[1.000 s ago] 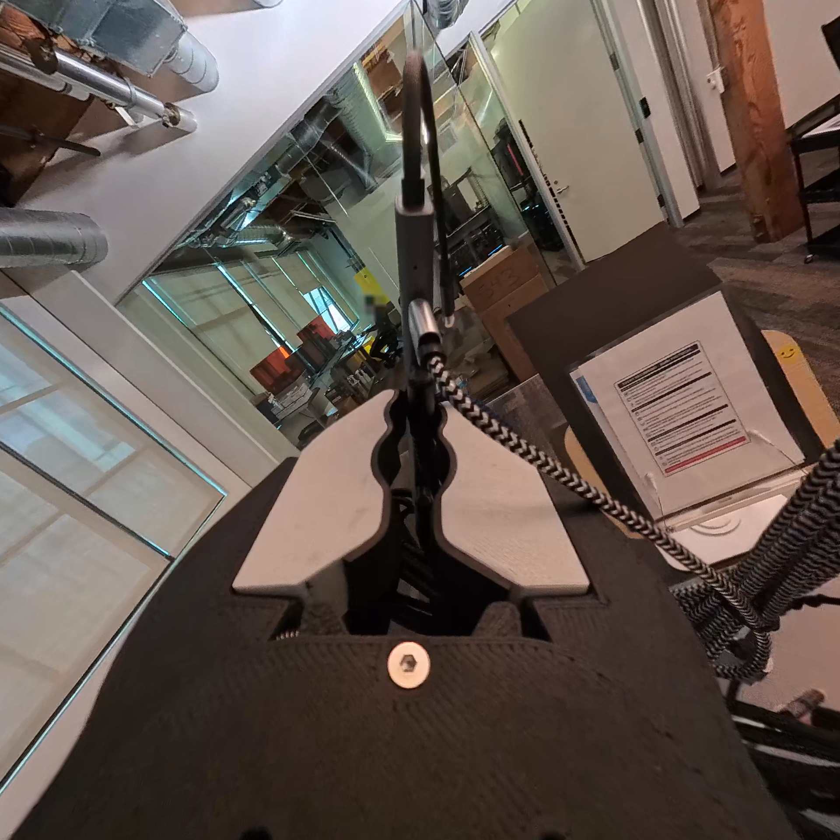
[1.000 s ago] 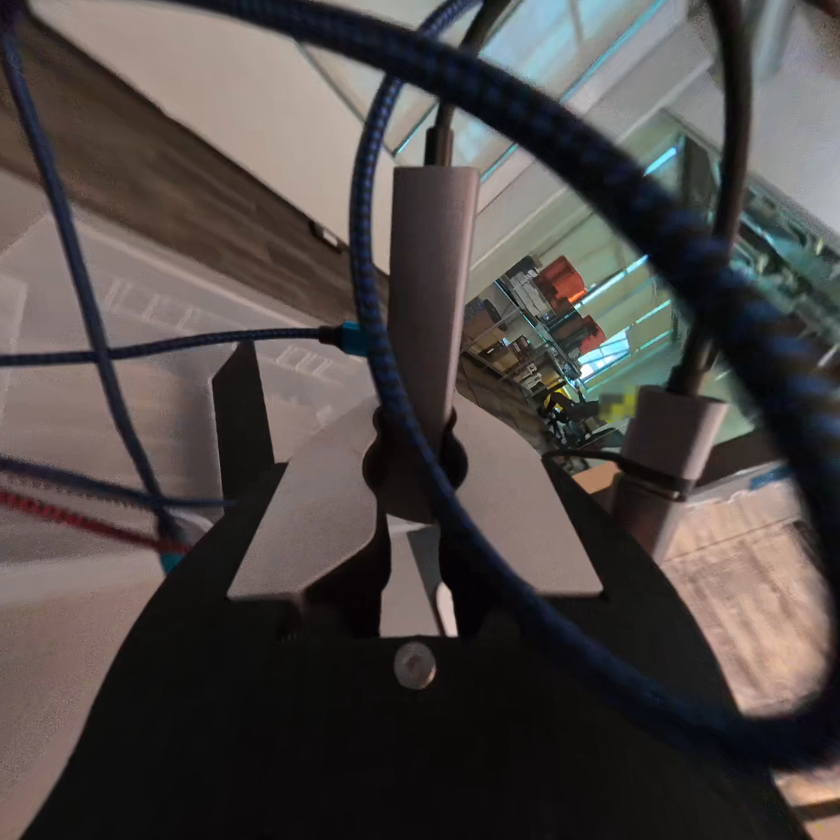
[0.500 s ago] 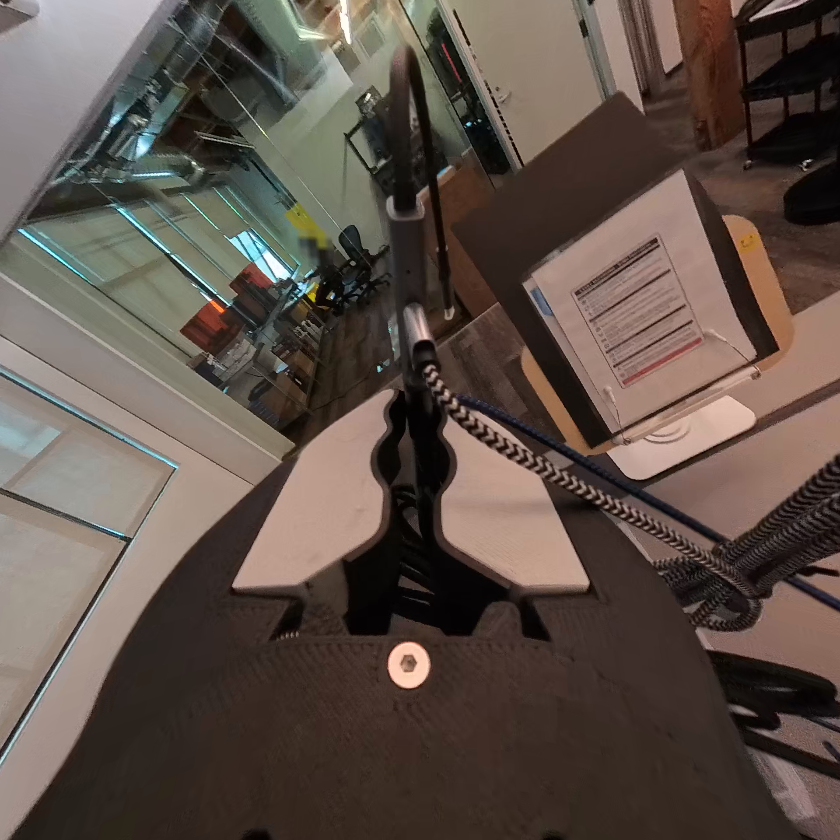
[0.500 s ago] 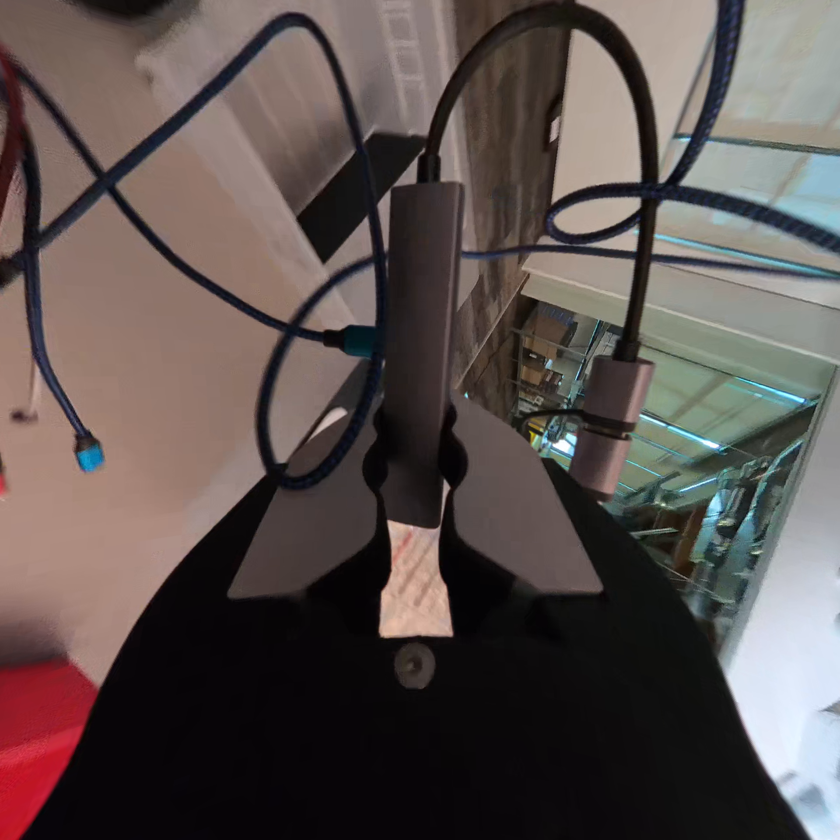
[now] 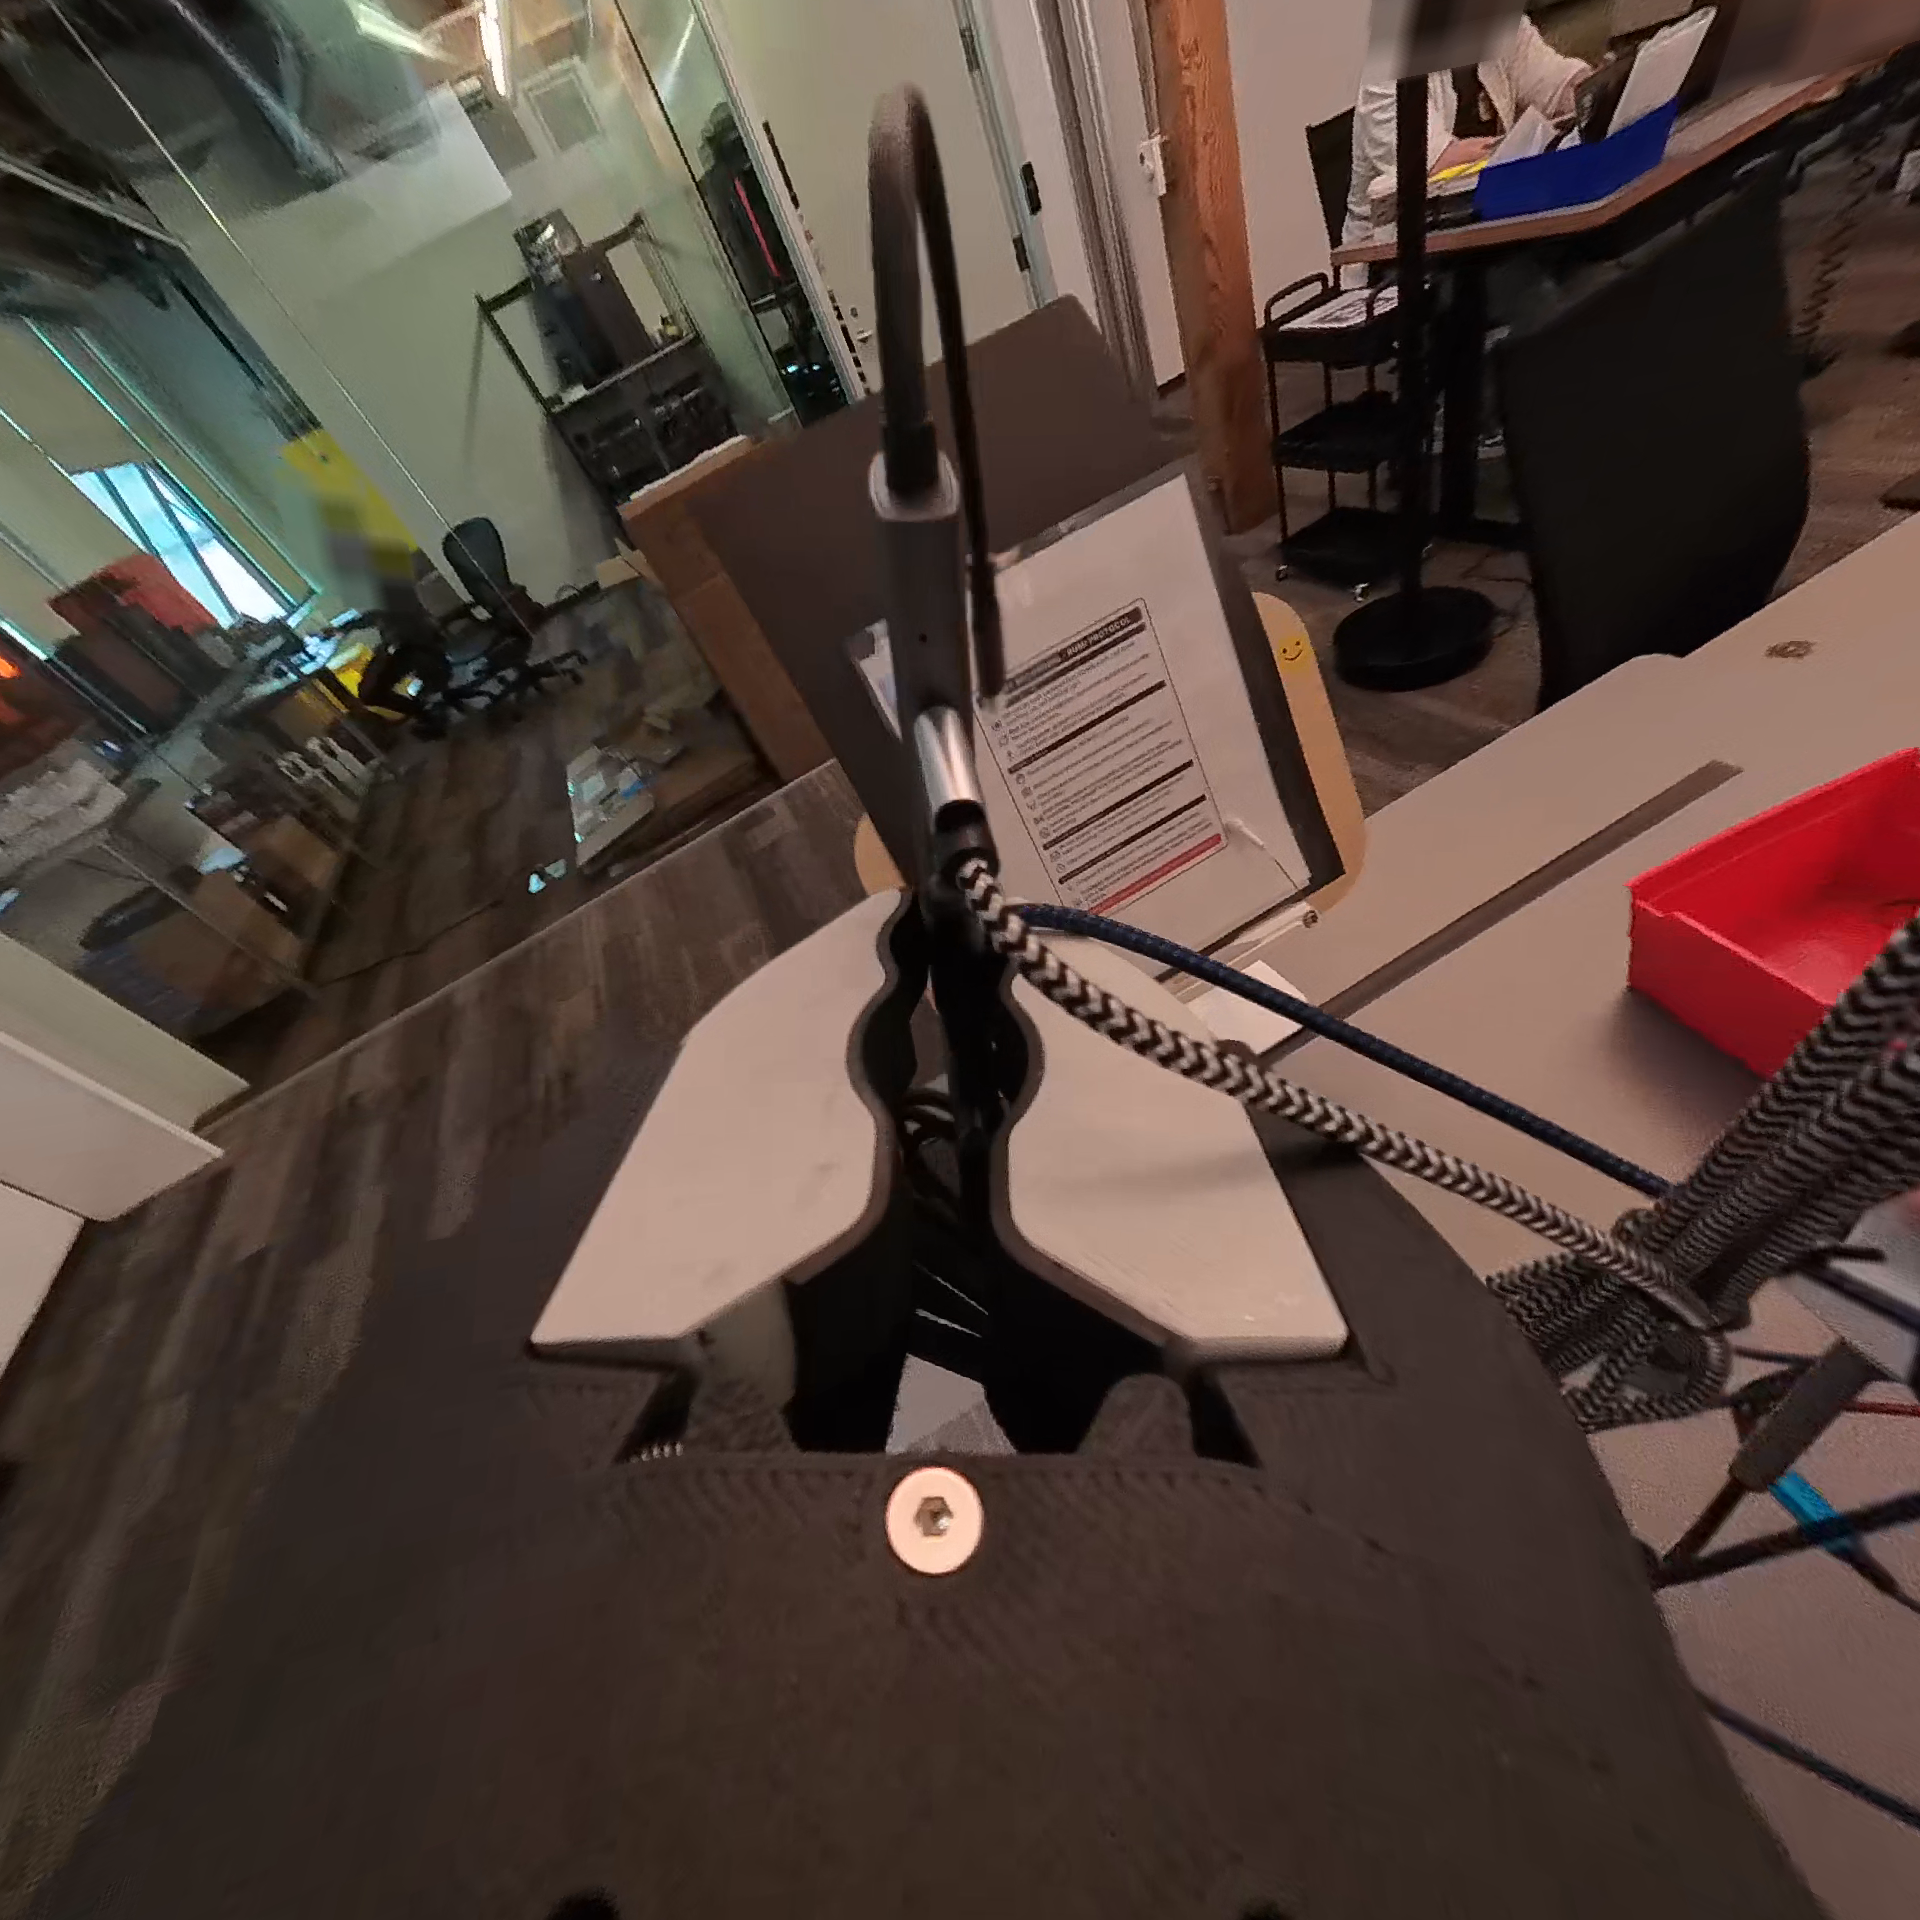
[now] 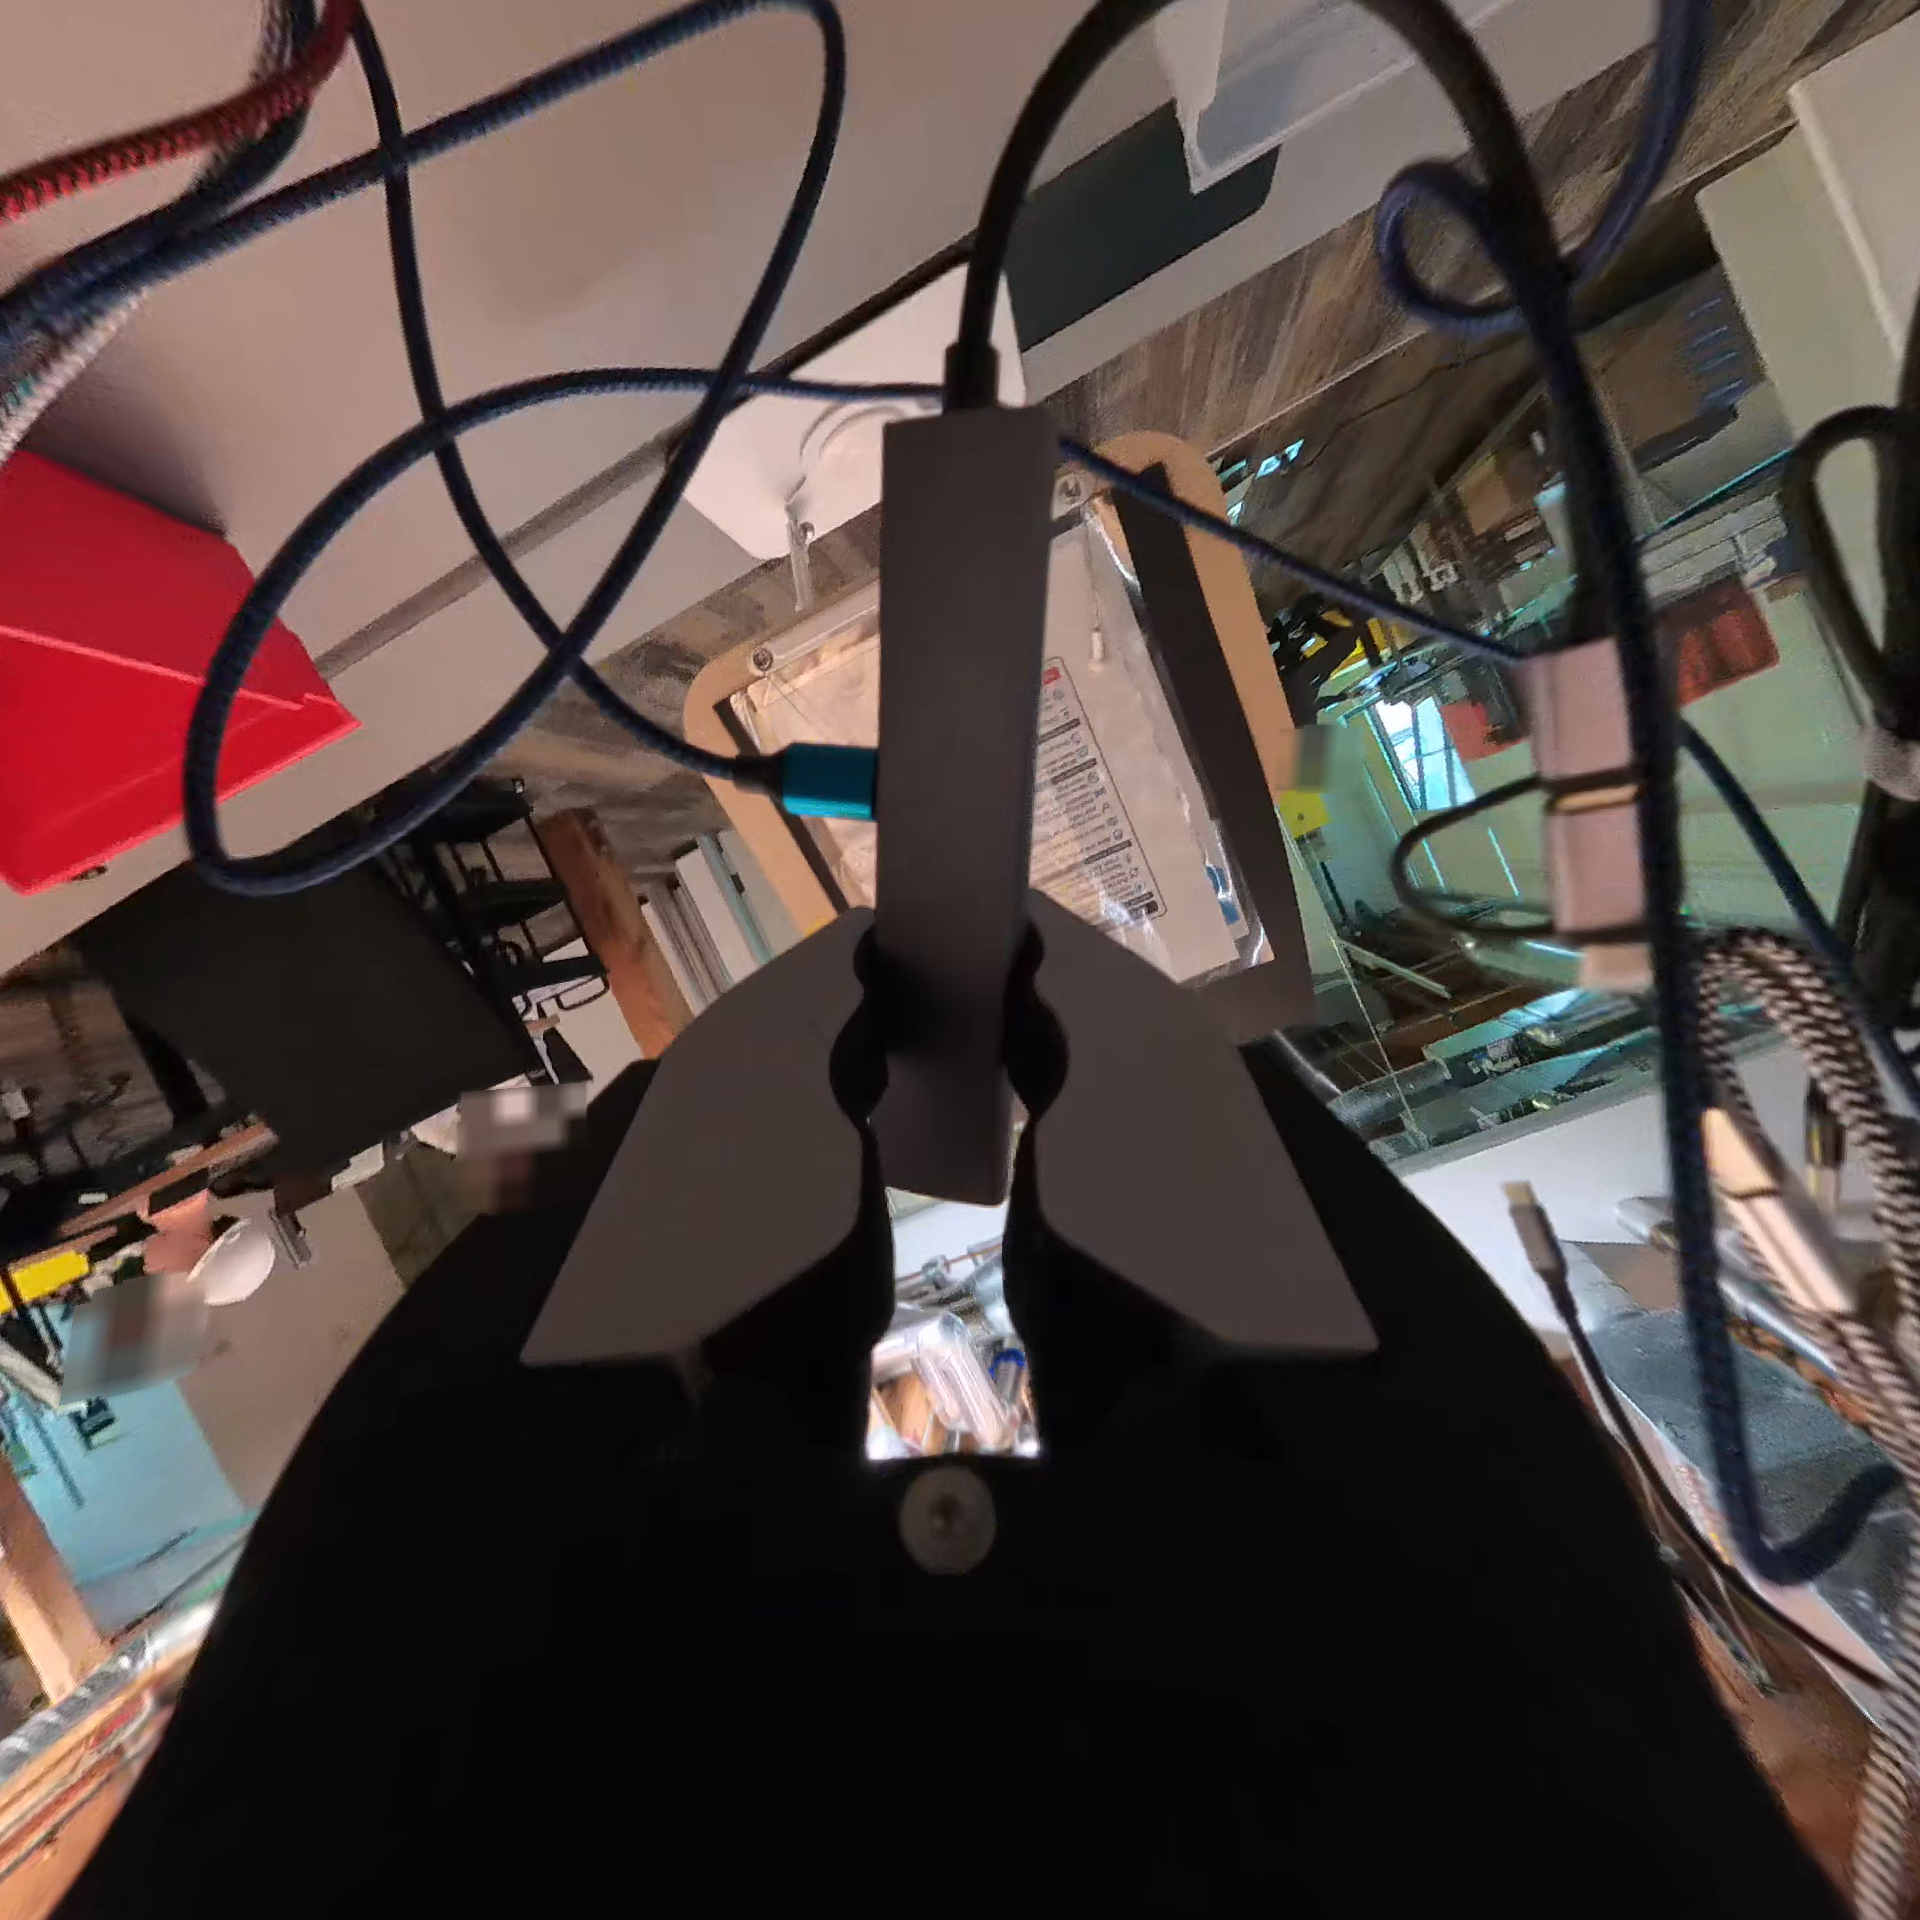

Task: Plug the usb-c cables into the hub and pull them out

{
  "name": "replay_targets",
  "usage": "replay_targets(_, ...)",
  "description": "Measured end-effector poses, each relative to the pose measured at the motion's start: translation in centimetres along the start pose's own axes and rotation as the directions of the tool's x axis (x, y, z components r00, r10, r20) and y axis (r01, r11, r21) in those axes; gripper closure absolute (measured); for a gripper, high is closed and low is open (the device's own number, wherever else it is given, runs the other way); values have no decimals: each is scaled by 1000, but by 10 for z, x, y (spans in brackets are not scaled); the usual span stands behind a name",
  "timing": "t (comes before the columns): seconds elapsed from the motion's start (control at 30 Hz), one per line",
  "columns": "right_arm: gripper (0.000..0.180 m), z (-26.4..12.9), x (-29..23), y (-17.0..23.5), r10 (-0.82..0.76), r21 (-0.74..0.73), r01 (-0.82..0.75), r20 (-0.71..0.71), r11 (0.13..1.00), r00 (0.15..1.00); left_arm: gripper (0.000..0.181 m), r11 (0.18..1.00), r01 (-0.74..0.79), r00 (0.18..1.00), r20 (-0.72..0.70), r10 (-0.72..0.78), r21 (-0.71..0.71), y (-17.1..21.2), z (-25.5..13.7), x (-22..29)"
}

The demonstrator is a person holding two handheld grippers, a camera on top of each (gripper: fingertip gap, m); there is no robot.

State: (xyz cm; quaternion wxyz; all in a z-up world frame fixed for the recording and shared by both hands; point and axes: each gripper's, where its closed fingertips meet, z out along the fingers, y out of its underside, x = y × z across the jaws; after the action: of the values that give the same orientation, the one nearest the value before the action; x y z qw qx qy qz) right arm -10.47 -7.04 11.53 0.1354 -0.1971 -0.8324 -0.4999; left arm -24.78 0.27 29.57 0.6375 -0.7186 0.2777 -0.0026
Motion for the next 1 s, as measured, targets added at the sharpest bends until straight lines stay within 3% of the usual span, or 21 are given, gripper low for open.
replay_targets(0.27, 160, -4, -15, -2, -73, -44, 76, 59, 996, 996, 170, 996, 83, 996, 30, -85, 38, 10, -7, -30)
replay_targets(0.63, 159, -6, -37, 38, -179, -177, 187, 61, 966, 982, 170, 961, 258, 965, 32, -262, 96, 23, -35, -81)
replay_targets(1.0, 159, 11, -104, 81, -27, -200, 61, 168, 978, 985, 170, 948, 278, 955, 56, -290, 154, 14, -71, -107)
